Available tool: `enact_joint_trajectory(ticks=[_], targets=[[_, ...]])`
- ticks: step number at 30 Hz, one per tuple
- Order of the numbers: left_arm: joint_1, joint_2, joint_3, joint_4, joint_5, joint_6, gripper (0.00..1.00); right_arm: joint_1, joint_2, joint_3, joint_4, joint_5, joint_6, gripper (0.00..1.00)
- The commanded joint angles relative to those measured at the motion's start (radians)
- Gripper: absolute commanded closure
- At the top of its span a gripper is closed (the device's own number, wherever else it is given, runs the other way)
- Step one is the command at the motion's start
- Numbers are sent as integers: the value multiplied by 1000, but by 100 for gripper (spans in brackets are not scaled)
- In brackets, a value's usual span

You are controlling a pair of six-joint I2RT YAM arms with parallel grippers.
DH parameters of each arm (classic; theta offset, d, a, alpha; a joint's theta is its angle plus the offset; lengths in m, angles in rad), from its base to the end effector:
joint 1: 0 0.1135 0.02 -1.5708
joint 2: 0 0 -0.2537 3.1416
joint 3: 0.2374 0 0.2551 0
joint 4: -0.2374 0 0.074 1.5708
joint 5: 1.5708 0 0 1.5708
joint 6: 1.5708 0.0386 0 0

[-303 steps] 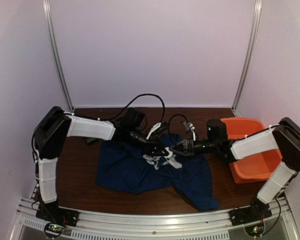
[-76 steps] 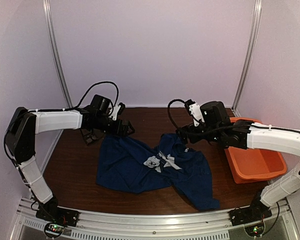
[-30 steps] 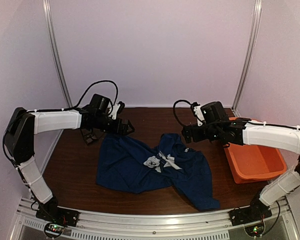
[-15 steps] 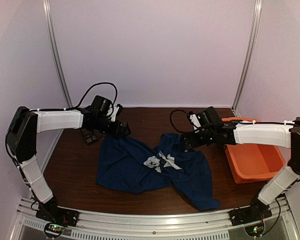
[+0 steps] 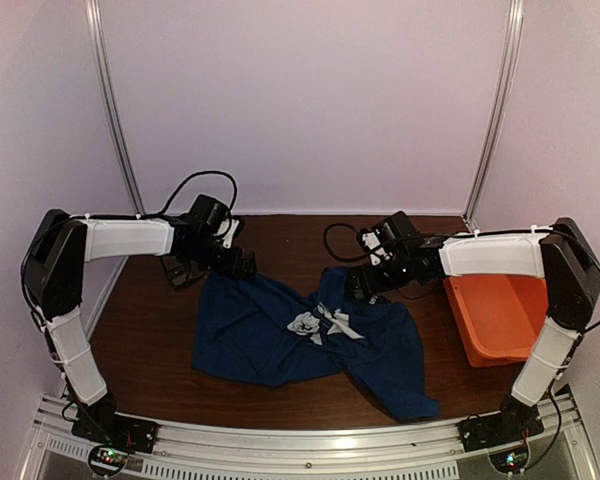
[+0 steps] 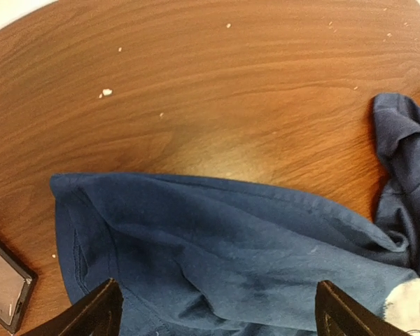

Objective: Pin the brooch onto the clothing
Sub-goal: Pick up the clothing with brooches from the center of the board.

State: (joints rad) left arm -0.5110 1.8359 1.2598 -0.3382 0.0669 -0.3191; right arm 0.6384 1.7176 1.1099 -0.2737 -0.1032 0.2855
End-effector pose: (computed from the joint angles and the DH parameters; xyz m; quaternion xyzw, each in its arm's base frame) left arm 0.3439 -0.1958 0.1845 0.1014 0.9407 -0.1589 0.2821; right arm 0.2919 0.2215 0.1854 -0.1821 0.9223 0.1939 0.2805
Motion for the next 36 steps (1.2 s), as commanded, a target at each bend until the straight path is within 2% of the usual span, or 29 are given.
enact_joint_trajectory(ticks=[1,8,11,14,19,21,28,33,36], targets=[[8,40,37,-47,-52,26,2,-8,82,88,-21,-27,18,6],[8,78,57,-82,-107,38,2,-8,172,138,-53,11,32,15],[8,88,61,-87,-120,44,2,-9,197,152,-69,30,26,23],[7,92,64,-87,-131,50,2,-17,207,154,-52,10,21,41],[20,102,64,-76,-129,47,2,-31,209,160,-49,-13,12,88],[33,104,63,-72,-127,41,2,-36,199,165,-61,-5,-3,99],[77,133,81,-69,-148,29,2,-40,146,187,-115,58,-67,100],[86,151,167,-106,-186,67,2,-42,106,176,-128,72,-93,100],[97,174,216,-110,-164,93,2,-48,85,174,-144,80,-102,100]])
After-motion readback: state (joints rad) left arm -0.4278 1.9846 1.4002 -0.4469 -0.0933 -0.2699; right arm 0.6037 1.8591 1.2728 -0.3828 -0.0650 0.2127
